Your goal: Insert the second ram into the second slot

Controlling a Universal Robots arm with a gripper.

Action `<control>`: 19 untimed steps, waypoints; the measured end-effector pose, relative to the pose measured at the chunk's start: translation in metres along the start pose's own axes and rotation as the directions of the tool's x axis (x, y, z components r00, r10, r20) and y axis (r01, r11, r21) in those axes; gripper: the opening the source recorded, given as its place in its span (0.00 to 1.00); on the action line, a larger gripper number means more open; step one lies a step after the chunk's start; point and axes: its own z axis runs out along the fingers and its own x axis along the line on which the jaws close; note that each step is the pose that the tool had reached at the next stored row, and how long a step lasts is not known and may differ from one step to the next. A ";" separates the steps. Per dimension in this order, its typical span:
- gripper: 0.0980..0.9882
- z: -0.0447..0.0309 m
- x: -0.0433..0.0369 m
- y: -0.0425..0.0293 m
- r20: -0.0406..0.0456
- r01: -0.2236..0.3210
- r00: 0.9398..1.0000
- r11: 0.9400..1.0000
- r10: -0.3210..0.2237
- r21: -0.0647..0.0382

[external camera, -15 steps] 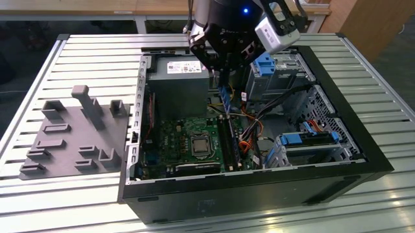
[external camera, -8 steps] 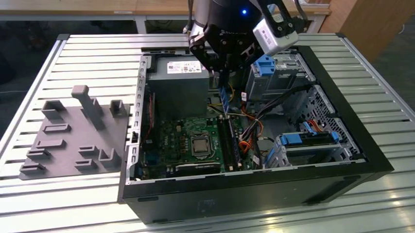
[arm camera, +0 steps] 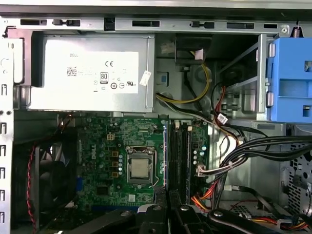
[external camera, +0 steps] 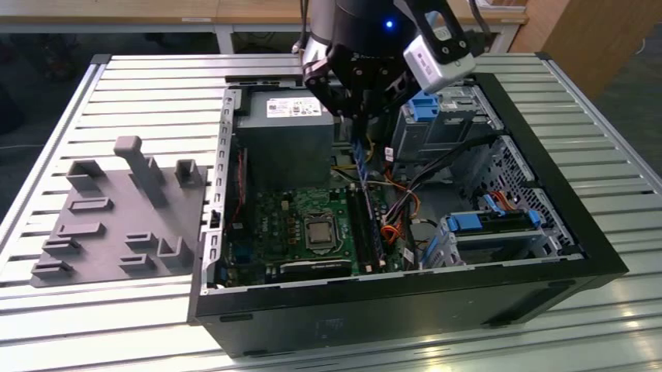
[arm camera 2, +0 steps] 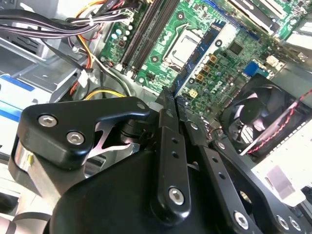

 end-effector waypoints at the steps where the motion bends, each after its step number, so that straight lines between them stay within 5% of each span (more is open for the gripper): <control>1: 0.04 0.0007 0.0000 0.0000 0.003 0.000 1.000 1.000 0.000 0.000; 19: 0.04 0.0136 -0.0002 0.0000 0.006 0.000 1.000 1.000 0.000 0.000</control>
